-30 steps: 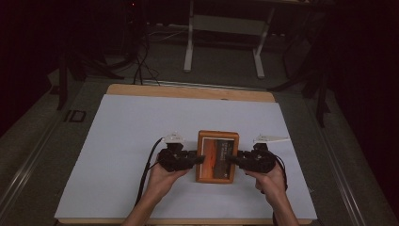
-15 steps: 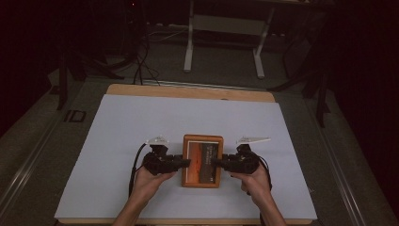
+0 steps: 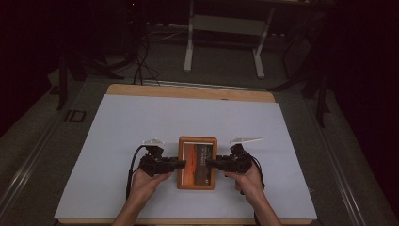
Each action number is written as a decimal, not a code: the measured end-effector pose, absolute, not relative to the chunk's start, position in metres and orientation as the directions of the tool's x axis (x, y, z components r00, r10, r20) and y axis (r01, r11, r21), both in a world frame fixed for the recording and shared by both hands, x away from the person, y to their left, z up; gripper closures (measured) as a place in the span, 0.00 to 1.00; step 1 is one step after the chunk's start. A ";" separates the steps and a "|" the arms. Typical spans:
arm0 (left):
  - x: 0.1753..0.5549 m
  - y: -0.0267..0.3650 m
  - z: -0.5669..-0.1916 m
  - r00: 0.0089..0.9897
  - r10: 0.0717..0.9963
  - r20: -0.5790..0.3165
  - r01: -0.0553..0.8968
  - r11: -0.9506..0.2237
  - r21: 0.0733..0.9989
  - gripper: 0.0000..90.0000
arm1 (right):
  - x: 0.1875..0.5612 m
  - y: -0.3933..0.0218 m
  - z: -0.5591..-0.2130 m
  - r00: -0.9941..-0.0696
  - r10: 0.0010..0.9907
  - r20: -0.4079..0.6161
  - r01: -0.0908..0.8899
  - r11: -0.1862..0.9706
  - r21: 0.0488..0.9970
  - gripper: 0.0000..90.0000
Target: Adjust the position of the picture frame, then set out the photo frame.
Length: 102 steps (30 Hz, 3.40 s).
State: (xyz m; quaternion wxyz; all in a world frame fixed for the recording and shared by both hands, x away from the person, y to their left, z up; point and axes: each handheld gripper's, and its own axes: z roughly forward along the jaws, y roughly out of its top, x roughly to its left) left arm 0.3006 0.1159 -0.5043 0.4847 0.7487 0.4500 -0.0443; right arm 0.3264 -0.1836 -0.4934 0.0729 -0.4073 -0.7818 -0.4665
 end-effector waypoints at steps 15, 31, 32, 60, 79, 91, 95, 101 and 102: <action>0.323 0.114 -0.531 0.485 0.686 -0.542 0.791 -0.079 0.607 0.61 | 0.350 -0.178 -0.519 -0.548 0.665 0.508 0.788 0.204 0.581 0.61; 0.327 0.111 -0.530 0.506 0.717 -0.480 0.763 -0.113 0.636 0.51 | 0.346 -0.186 -0.521 -0.584 0.680 0.443 0.749 0.240 0.618 0.53; 0.326 0.112 -0.529 0.508 0.722 -0.469 0.760 -0.118 0.639 0.51 | 0.346 -0.187 -0.520 -0.587 0.686 0.430 0.742 0.243 0.625 0.53; 0.300 0.124 -0.503 0.484 0.820 -0.306 0.600 -0.056 0.798 0.49 | 0.332 -0.171 -0.477 -0.700 0.700 0.142 0.542 0.391 0.744 0.45; 0.295 0.127 -0.493 0.520 0.809 -0.275 0.571 -0.090 0.816 0.50 | 0.370 -0.146 -0.480 -0.708 0.705 0.025 0.486 0.461 0.742 1.00; 0.295 0.124 -0.493 0.530 0.806 -0.263 0.569 -0.108 0.815 0.50 | 0.374 -0.144 -0.487 -0.710 0.704 -0.014 0.460 0.478 0.748 1.00; 0.295 0.127 -0.493 0.523 0.806 -0.276 0.572 -0.092 0.815 0.51 | 0.376 -0.150 -0.490 -0.715 0.699 -0.008 0.459 0.478 0.749 1.00; 0.296 0.131 -0.492 0.513 0.808 -0.288 0.574 -0.074 0.815 0.51 | 0.380 -0.160 -0.498 -0.700 0.715 -0.003 0.483 0.476 0.735 1.00; 0.296 0.131 -0.492 0.511 0.809 -0.289 0.576 -0.073 0.814 0.51 | 0.381 -0.162 -0.500 -0.698 0.716 0.003 0.490 0.475 0.731 1.00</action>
